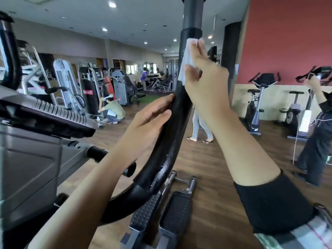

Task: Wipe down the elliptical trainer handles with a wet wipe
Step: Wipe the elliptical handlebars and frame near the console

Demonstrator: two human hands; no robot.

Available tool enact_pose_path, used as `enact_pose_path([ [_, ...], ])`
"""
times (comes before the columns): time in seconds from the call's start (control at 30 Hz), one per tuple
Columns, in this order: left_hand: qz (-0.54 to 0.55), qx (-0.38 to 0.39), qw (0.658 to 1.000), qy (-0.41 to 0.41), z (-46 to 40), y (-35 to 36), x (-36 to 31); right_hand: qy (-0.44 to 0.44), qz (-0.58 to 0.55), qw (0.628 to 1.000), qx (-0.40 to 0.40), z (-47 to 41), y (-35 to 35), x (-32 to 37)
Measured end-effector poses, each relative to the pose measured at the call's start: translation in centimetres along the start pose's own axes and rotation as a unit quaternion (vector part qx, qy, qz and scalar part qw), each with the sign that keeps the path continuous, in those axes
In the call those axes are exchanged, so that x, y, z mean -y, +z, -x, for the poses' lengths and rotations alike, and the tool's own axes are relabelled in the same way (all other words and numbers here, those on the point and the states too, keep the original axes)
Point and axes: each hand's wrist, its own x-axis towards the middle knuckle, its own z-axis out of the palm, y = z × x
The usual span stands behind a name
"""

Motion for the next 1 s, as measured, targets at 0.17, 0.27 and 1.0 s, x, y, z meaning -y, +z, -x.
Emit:
enact_pose_path([
  [0.17, -0.006, 0.004, 1.0, -0.007, 0.8, 0.0, -0.2, -0.021, 0.094, 0.995, 0.031, -1.9, -0.5, 0.8],
  [0.27, 0.005, 0.004, 1.0, -0.004, 1.4, 0.1, -0.3, -0.017, 0.085, 0.994, 0.063, 0.4, -0.4, 0.3],
  [1.0, 0.019, 0.094, 0.995, -0.017, 7.4, -3.3, 1.7, 0.175, 0.142, 0.964, 0.14, 6.1, -0.6, 5.9],
])
